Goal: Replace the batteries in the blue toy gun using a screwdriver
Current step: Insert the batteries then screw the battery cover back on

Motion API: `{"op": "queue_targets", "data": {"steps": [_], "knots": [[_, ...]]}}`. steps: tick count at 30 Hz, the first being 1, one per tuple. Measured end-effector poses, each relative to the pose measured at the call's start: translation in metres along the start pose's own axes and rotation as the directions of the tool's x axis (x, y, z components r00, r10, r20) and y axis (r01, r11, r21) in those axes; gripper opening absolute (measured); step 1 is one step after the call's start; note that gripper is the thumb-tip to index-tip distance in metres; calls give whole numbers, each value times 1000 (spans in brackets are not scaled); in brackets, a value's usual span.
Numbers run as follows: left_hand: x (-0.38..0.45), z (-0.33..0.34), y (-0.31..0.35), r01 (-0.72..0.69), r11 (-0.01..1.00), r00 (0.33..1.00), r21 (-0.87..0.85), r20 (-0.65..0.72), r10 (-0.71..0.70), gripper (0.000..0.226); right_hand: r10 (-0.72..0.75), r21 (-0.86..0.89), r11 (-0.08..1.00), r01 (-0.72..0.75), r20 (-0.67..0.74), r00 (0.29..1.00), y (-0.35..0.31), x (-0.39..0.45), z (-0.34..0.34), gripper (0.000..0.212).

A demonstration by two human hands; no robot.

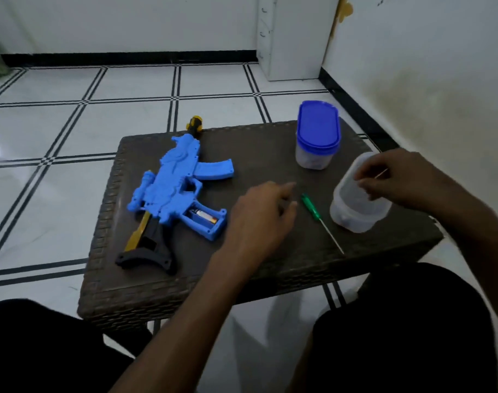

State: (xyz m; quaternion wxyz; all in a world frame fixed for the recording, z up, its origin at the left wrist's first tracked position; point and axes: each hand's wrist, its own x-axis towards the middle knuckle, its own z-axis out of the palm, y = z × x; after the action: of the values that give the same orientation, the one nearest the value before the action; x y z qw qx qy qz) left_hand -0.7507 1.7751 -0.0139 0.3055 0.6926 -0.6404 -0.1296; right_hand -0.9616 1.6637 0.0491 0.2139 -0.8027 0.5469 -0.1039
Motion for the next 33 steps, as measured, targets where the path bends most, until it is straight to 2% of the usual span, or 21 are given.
{"op": "queue_targets", "data": {"steps": [3, 5, 8, 11, 17, 22, 27, 30, 33], "knots": [[7, 26, 23, -27, 997, 997, -78, 65, 32, 42, 71, -76, 995, -59, 156, 985, 0, 10, 3, 9], [11, 38, 31, -38, 995, 996, -96, 78, 46, 41, 133, -81, 990, -116, 258, 957, -3, 21, 11, 17], [13, 47, 39, -43, 994, 996, -98, 80, 51, 39, 199, -134, 977, -164, 310, 930, -3, 34, 23, 23], [15, 47, 39, -21, 993, 996, -113, 84, 31, 38, 224, -249, 956, -158, 266, 938, -2, 37, 35, 29], [12, 37, 36, -19, 993, 994, -115, 107, 31, 35, 216, -257, 952, -164, 190, 958, -3, 28, 34, 27], [6, 23, 18, 50, 994, 995, -97, 88, -42, 36, 188, -272, 945, -182, -3, 982, -12, 17, 20, 38], [0, -6, -10, 132, 986, 990, -105, -43, -137, 33, -56, -157, 987, 41, -95, 994, -44, 18, 25, 26], [-5, -29, -30, 170, 975, 967, -141, -166, -192, 31, -163, 62, 984, 167, -73, 984, -70, 13, 38, 21], [-14, -54, -55, 218, 969, 928, -120, -283, -243, 29, -216, 315, 928, 198, 22, 976, -95, 10, 57, 20]]}}
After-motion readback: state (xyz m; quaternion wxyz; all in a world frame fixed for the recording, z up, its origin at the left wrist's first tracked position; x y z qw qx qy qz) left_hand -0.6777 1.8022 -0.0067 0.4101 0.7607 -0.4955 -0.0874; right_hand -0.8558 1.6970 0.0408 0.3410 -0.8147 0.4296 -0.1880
